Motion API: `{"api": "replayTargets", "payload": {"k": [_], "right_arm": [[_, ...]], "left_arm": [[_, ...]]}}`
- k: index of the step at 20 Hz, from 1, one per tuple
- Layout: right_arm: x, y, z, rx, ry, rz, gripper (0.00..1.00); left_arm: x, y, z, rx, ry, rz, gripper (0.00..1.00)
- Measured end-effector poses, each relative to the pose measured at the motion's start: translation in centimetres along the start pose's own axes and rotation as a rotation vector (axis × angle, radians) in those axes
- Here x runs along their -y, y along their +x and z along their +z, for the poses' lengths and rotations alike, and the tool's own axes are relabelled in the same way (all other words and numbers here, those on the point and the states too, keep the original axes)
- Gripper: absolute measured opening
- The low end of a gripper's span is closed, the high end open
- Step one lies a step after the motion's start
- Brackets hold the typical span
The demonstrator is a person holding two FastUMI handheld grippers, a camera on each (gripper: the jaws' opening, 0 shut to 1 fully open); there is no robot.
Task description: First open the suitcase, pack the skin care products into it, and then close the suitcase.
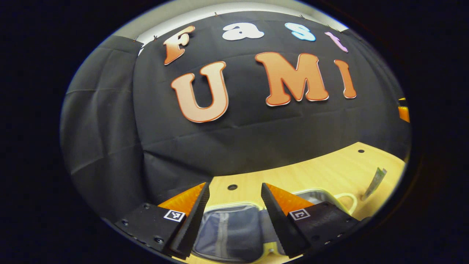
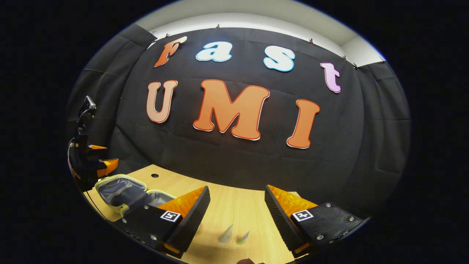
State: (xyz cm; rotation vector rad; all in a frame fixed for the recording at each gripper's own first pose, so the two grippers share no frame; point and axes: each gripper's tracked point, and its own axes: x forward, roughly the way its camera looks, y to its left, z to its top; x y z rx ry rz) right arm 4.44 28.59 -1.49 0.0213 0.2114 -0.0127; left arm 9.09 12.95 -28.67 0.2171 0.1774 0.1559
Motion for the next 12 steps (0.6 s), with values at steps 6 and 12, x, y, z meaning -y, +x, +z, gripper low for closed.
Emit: {"api": "replayTargets", "payload": {"k": [6, 12], "right_arm": [[3.2, -0.5, -0.7, 0.002, 0.012, -0.004, 0.95], [6.3, -0.7, -1.2, 0.006, 0.017, -0.003, 0.95]], "left_arm": [[4.2, -0.6, 0.7, 0.022, -0.020, -0.129, 0.98], [8.4, -1.8, 0.8, 0.024, -0.018, -0.266, 0.98]]}}
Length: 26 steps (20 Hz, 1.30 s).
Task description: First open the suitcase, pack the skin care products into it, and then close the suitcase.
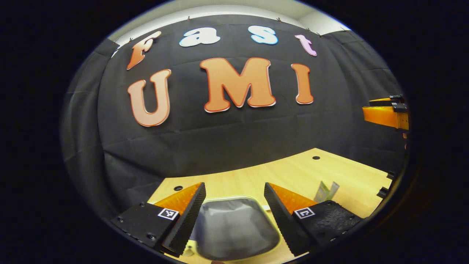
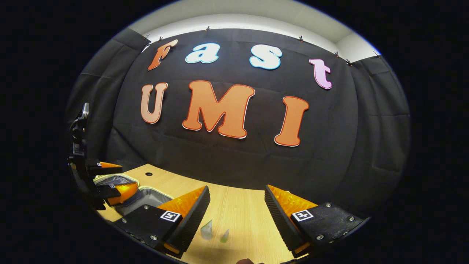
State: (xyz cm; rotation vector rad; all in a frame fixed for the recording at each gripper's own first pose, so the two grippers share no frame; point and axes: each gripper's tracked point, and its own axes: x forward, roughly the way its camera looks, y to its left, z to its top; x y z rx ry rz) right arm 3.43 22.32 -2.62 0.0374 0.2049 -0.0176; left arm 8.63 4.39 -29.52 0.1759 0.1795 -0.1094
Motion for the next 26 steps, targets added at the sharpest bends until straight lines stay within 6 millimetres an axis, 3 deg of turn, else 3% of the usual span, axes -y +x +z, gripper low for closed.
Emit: {"api": "replayTargets", "payload": {"k": [14, 26], "right_arm": [[7.0, -0.4, -1.6, 0.011, -0.083, 0.029, 0.95], [11.5, 0.8, -4.0, -0.019, -0.033, 0.039, 0.95]], "left_arm": [[6.7, -0.6, -2.7, -0.089, 0.014, -0.178, 0.98], [8.2, -0.4, -6.1, -0.229, -0.041, -0.154, 0.99]]}}
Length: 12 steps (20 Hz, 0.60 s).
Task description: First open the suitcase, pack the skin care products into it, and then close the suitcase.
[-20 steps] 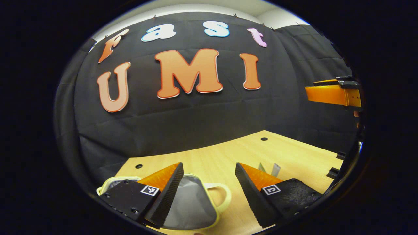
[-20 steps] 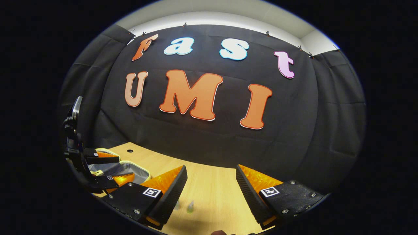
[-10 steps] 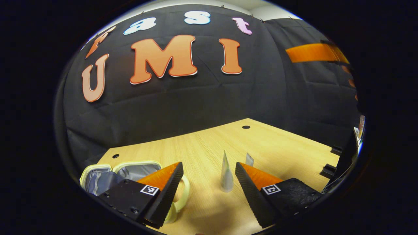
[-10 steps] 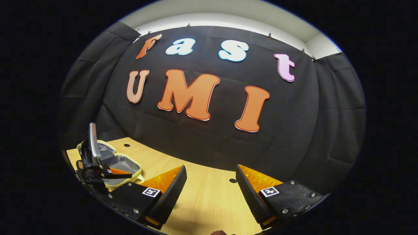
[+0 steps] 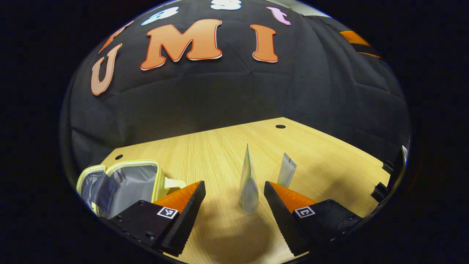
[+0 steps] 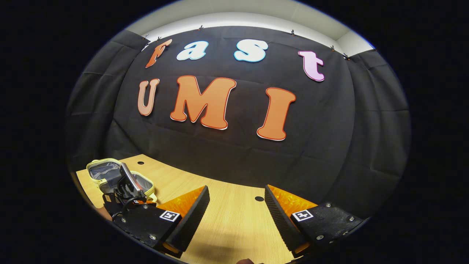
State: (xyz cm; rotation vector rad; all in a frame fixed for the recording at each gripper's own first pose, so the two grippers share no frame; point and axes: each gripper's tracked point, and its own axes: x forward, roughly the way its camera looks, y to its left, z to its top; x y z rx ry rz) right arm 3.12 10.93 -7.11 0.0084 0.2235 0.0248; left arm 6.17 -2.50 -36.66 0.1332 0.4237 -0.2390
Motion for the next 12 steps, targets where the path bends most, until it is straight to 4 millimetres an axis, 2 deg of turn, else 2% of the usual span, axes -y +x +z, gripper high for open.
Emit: {"api": "replayTargets", "payload": {"k": [4, 5, 6, 8, 9, 10, 12], "right_arm": [[-0.1, 0.3, -0.9, -0.008, -0.012, 0.007, 0.96], [-0.1, 0.3, -1.1, -0.010, -0.011, 0.009, 0.96], [-0.3, 0.3, -1.2, -0.012, -0.010, 0.015, 0.96], [-0.6, 0.3, -1.4, -0.020, -0.016, 0.023, 0.96], [-0.7, 0.3, -1.4, -0.024, -0.020, 0.026, 0.96], [-0.8, 0.3, -1.5, -0.027, -0.021, 0.030, 0.96], [-0.9, 0.2, -1.8, -0.036, -0.021, 0.036, 0.96]], "left_arm": [[0.8, 0.2, -0.8, -0.040, -0.018, -0.033, 0.95], [0.9, 0.0, -0.8, -0.046, -0.024, -0.040, 0.88], [1.3, 0.0, -0.7, -0.036, -0.033, -0.052, 0.76], [1.1, 0.4, -0.8, -0.048, -0.015, -0.038, 0.51], [0.8, -0.1, -0.9, -0.052, -0.014, -0.034, 0.39], [0.9, -0.1, -1.0, -0.065, -0.022, -0.040, 0.34], [1.0, -0.5, -0.4, -0.057, -0.041, -0.036, 0.34]]}}
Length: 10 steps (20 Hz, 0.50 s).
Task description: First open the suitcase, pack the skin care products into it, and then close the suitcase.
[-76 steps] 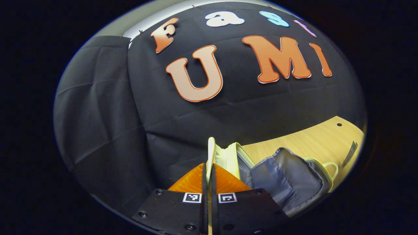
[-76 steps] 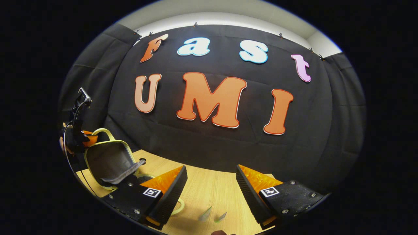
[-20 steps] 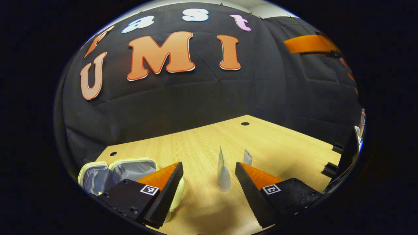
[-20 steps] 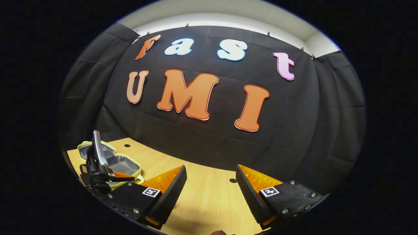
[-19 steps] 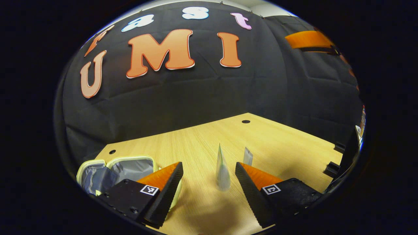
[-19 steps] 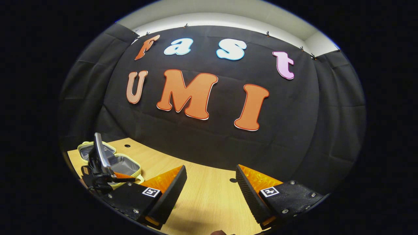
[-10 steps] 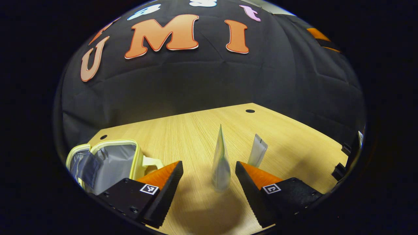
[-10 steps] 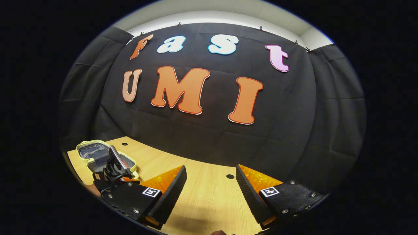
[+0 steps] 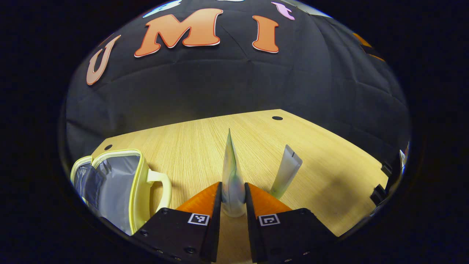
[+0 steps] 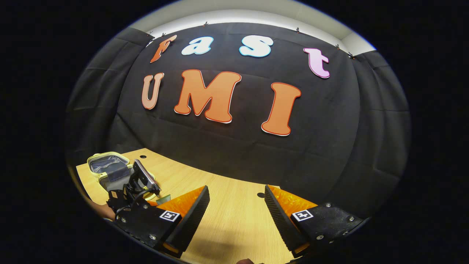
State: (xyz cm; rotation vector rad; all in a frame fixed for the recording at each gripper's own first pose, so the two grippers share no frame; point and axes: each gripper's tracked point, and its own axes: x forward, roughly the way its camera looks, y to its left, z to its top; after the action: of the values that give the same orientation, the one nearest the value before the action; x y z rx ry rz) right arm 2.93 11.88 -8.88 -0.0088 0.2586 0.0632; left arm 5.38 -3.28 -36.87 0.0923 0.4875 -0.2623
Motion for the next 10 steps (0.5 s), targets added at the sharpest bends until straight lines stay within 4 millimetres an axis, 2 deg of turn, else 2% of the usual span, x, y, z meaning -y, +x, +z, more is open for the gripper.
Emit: {"api": "replayTargets", "payload": {"k": [5, 10], "right_arm": [[-1.2, 0.5, -1.4, -0.029, 0.028, 0.036, 0.96], [-3.4, 1.5, -3.3, -0.048, 0.004, 0.088, 0.95]], "left_arm": [[-0.9, -0.3, 2.4, 0.081, -0.034, 0.057, 0.34], [-2.9, -1.1, 4.5, 0.148, -0.032, 0.128, 0.34]]}}
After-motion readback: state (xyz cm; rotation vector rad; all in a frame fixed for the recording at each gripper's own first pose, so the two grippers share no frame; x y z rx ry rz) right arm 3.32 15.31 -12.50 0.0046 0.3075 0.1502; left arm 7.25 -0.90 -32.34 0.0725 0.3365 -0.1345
